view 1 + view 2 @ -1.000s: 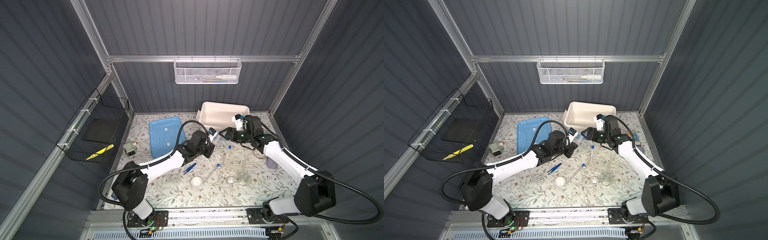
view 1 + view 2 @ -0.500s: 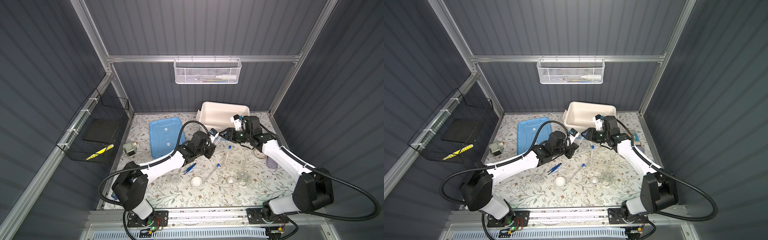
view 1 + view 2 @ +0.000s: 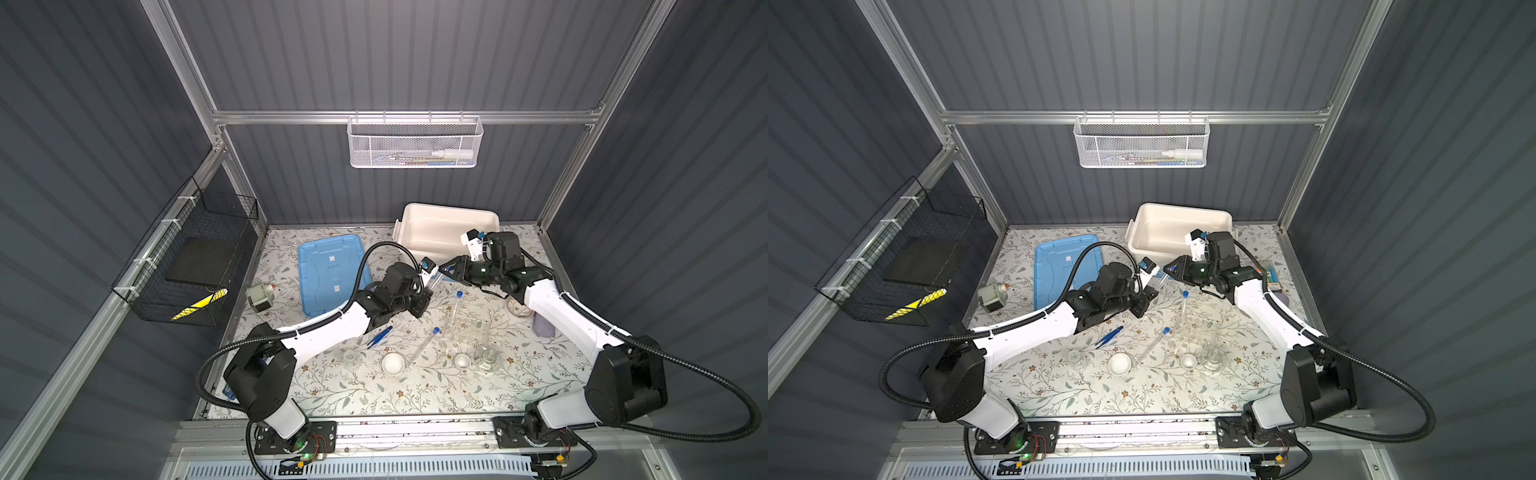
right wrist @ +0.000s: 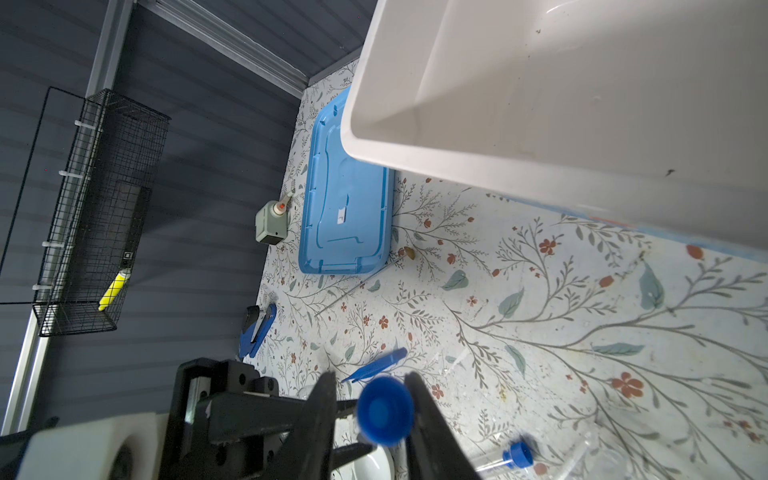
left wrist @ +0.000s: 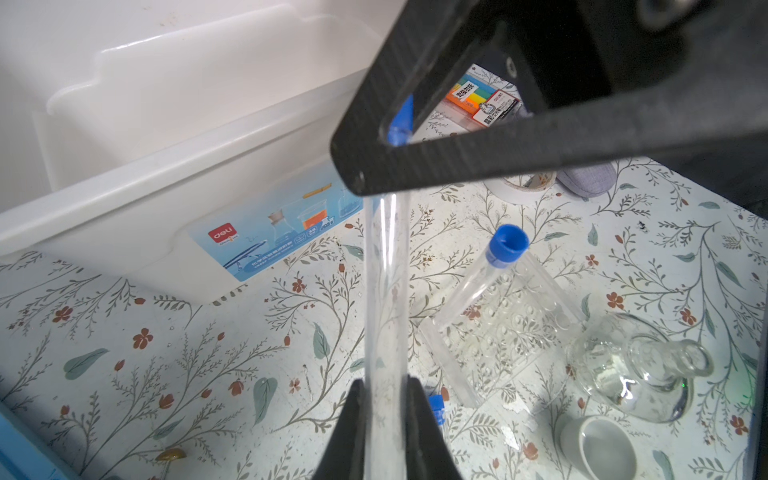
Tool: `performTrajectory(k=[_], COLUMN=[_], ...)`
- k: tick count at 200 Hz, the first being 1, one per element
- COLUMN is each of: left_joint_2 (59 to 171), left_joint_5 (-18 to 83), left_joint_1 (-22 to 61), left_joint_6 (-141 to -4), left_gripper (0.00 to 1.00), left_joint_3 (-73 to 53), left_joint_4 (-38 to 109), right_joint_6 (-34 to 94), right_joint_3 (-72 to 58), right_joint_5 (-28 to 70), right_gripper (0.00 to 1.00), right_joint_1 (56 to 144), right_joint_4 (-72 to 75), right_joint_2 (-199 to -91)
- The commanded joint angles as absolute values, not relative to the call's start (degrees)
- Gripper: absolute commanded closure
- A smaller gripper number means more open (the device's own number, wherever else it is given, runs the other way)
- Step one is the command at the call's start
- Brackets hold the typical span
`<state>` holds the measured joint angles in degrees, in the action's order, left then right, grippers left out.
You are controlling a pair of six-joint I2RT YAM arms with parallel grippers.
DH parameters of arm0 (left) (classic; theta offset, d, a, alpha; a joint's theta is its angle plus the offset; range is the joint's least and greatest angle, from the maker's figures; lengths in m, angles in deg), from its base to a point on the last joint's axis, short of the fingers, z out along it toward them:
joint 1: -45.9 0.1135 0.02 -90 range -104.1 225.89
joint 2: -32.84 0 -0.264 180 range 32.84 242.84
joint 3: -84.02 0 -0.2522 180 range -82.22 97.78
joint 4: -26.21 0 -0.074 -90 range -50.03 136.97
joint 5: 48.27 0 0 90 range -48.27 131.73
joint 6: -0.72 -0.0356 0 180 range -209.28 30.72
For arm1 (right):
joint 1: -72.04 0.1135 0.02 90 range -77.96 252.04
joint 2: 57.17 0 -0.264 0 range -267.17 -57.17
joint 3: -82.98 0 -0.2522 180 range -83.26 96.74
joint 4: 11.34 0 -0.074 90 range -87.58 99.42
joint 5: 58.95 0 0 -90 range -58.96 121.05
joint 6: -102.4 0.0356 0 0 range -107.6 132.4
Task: Organize the chemistry lab equipment
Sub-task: 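Grasp the tube's blue cap with right gripper while left gripper opens, then carry the test tube with right gripper toward the first tube while left gripper withdraws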
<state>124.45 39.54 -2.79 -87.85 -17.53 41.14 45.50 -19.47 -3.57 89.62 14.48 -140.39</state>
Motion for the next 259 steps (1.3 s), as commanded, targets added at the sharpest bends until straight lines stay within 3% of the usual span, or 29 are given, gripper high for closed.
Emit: performTrajectory(k=[1, 39, 85, 107, 117, 131, 152, 159, 162, 234, 259], left_joint_2=[125.1, 125.5, 125.9, 125.6, 125.2, 124.6, 123.8, 123.7, 123.7, 124.1, 124.6], left_joint_5=[38.6, 38.6, 38.9, 39.8, 40.4, 41.1, 42.5, 43.0, 43.3, 45.5, 45.8], left_joint_1=[-3.1, -3.1, -3.1, -3.1, -3.1, -3.1, -3.1, -3.1, -3.1, -3.1, -3.1], left_joint_6=[-89.0, -89.0, -88.5, -87.8, -87.6, -87.4, -87.0, -86.8, -86.8, -85.6, -85.4], left_gripper=[0.87, 0.87, 0.80, 0.64, 0.51, 0.43, 0.19, 0.03, 0.01, 0.00, 0.00], left_joint_3=[-16.5, -16.5, -16.1, -16.5, -16.8, -17.5, -18.5, -18.9, -19.0, -20.1, -20.0], left_joint_4=[40.9, 40.7, 41.1, 40.8, 40.3, 39.8, 38.9, 38.7, 38.7, 38.2, 38.8], right_joint_6=[45.3, 45.3, 45.2, 45.0, 45.1, 45.2, 45.8, 46.0, 46.1, 47.6, 44.8], right_joint_3=[-18.4, -19.1, -19.6, -20.1, -20.5, -21.3, -22.3, -22.5, -22.7, -25.5, -25.8], right_joint_5=[-5.0, -5.0, -4.3, -3.2, -2.4, -0.9, 0.4, 1.1, 1.4, 11.2, 18.7], right_gripper=[0.74, 0.83, 0.84, 0.85, 0.85, 0.86, 0.86, 0.86, 0.86, 0.86, 0.86], right_joint_1=[89.4, 89.5, 89.4, 89.4, 89.4, 89.4, 89.3, 89.4, 89.4, 89.0, 88.9], right_joint_4=[14.0, 13.8, 13.3, 13.3, 13.0, 12.2, 10.2, 9.6, 9.3, 3.6, 5.8], right_joint_2=[-141.0, -140.7, -140.2, -139.6, -139.0, -137.8, -135.9, -135.4, -135.2, -130.6, -128.5])
